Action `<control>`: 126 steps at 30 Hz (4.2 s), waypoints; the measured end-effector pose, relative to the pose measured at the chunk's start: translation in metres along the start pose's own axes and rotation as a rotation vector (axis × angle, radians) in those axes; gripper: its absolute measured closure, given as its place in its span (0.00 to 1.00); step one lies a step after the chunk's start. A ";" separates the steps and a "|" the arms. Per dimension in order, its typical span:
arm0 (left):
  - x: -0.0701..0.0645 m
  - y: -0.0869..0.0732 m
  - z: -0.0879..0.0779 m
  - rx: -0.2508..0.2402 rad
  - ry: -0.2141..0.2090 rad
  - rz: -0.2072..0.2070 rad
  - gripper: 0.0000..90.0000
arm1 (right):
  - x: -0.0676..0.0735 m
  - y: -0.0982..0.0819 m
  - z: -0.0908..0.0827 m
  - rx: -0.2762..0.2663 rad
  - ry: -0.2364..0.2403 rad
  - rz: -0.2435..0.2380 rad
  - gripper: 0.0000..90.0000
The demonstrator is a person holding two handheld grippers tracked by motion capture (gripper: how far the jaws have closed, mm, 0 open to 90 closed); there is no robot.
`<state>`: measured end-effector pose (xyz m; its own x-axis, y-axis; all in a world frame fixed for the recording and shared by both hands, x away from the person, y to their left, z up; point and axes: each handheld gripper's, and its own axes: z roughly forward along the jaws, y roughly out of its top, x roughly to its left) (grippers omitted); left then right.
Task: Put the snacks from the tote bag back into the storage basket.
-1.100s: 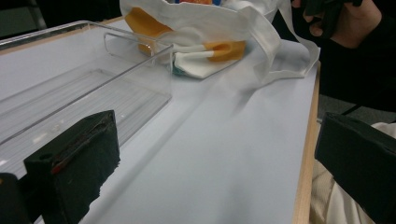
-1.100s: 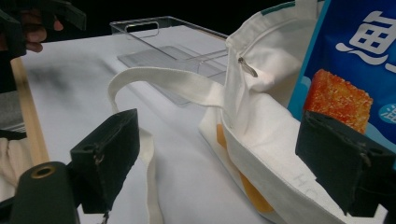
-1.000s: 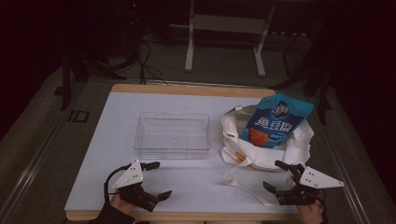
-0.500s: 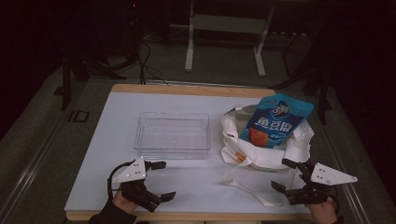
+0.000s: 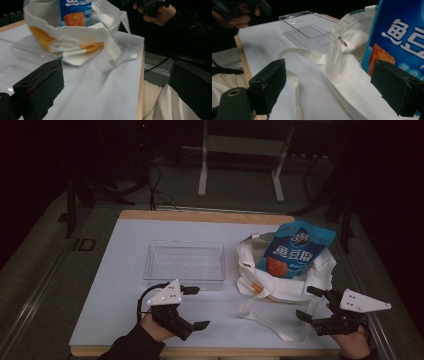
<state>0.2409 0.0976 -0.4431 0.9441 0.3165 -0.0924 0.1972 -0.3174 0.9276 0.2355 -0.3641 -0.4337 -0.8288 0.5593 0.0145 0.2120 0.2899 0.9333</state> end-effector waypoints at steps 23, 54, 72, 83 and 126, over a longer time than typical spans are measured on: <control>0.031 0.060 0.054 -0.026 -0.028 0.054 0.01 | -0.024 0.014 -0.024 -0.032 -0.089 -0.017 0.15; 0.081 0.122 0.141 -0.012 -0.028 0.117 0.01 | -0.083 0.021 -0.029 -0.015 -0.199 -0.008 0.24; 0.112 0.120 0.181 0.013 -0.010 0.046 0.27 | -0.123 0.026 -0.009 0.032 -0.200 0.021 0.37; 0.116 0.126 0.206 0.071 0.014 0.039 0.46 | -0.138 0.021 0.011 0.081 -0.212 0.033 0.42; 0.107 0.135 0.241 0.132 0.095 0.065 0.98 | -0.149 0.039 0.046 0.165 -0.102 0.037 0.93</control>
<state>0.4317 -0.1266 -0.4150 0.9281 0.3724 0.0062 0.1758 -0.4528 0.8741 0.3910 -0.3999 -0.4161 -0.7642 0.6450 0.0033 0.3301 0.3866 0.8611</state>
